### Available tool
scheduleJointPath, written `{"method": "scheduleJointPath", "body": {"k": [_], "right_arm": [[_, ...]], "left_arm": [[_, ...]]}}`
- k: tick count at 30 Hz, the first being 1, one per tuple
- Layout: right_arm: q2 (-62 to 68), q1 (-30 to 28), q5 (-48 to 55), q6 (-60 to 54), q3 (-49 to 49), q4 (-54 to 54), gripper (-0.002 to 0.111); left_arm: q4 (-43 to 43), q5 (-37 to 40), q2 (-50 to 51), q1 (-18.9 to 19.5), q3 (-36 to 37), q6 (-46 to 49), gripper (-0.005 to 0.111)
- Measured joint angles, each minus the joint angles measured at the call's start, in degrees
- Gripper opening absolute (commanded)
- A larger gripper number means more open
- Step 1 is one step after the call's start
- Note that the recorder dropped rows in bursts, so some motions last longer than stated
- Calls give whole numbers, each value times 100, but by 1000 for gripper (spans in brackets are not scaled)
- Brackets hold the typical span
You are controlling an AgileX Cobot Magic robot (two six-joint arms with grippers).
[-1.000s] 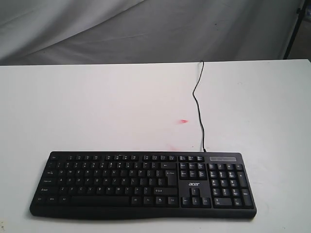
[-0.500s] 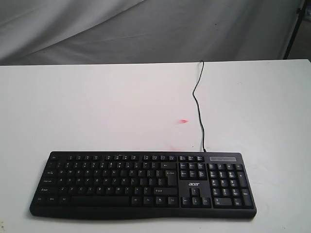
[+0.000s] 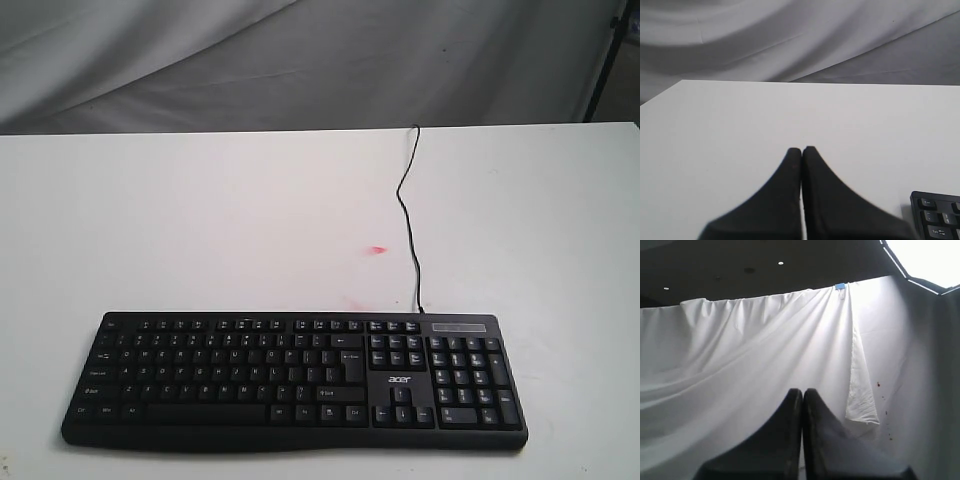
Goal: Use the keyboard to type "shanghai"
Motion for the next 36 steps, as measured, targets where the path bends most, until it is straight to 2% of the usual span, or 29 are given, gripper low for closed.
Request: {"method": "scheduleJointPath", "body": {"k": [11,21,36], "right_arm": [[92,0,870,100,-1309,10,0],[1795,0,2199,67,-3007,-4,0],[3660,0,4225,-962,-5979,-36,0]], "left_arm": [[0,0,0,0,0,0,1],[0,0,0,0,0,0,1],[0,0,0,0,0,0,1]]}}
